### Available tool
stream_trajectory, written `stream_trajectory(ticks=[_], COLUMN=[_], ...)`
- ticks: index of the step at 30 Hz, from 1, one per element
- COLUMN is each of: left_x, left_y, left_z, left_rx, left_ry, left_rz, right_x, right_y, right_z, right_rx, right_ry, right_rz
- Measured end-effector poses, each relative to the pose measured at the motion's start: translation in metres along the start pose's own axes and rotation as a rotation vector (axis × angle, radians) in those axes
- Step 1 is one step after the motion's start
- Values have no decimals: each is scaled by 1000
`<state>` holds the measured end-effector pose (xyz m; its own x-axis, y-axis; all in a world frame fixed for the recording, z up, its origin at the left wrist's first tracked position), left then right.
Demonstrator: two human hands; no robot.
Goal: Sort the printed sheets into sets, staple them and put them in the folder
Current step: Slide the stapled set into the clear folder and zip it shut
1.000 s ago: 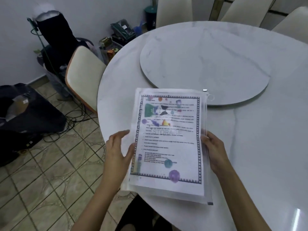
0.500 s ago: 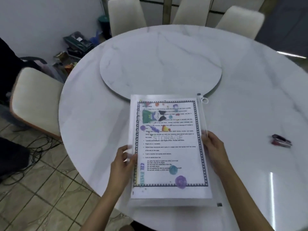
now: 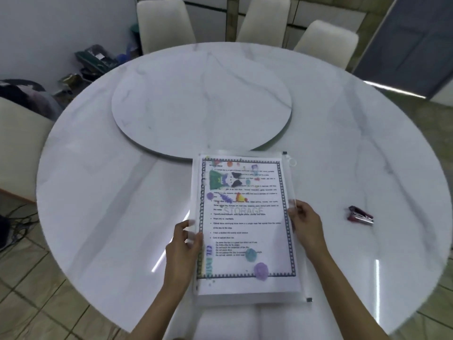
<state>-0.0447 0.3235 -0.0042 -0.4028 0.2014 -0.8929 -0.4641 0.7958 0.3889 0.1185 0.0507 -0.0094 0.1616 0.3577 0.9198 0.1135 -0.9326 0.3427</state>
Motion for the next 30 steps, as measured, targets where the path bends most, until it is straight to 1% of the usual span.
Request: stream_trajectory(ticks=[6,10,14,17,21,26,30], left_x=[4,12,20,17,12,12,20], left_y=[-43,-60,-66,-68,-68,-73,-76], left_z=[-14,-24,-30,-34,-36,-35,-43], left_rx=[-91,-132,-137,-132,-114,-59,-54], left_ry=[69,89,112,107,56,-90,-155], left_rz=[59,97,174,208,270,484,518], right_x=[-21,-33,-38,-34,-28,-29,-26], right_y=[26,36,41,43,46,42,57], right_z=[27,36,37,37,39,37,35], right_rx=[71,145,207,205,188,246,232], right_ry=[6,7,17,48,78,111,206], right_rz=[-213,-334,-347,-330,-281,-321,-346])
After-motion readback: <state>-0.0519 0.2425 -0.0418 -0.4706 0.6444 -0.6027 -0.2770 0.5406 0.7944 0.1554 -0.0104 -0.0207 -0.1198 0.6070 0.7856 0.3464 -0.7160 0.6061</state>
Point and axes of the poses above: each hand's wrist, its own z-axis towards the middle knuckle, its own y-axis out of the back of the hand, x = y × z, the point moved 9 cm from there along z, towards the middle knuckle, and after that the axes turned 2 degrees about x, right-handed, at the moved point
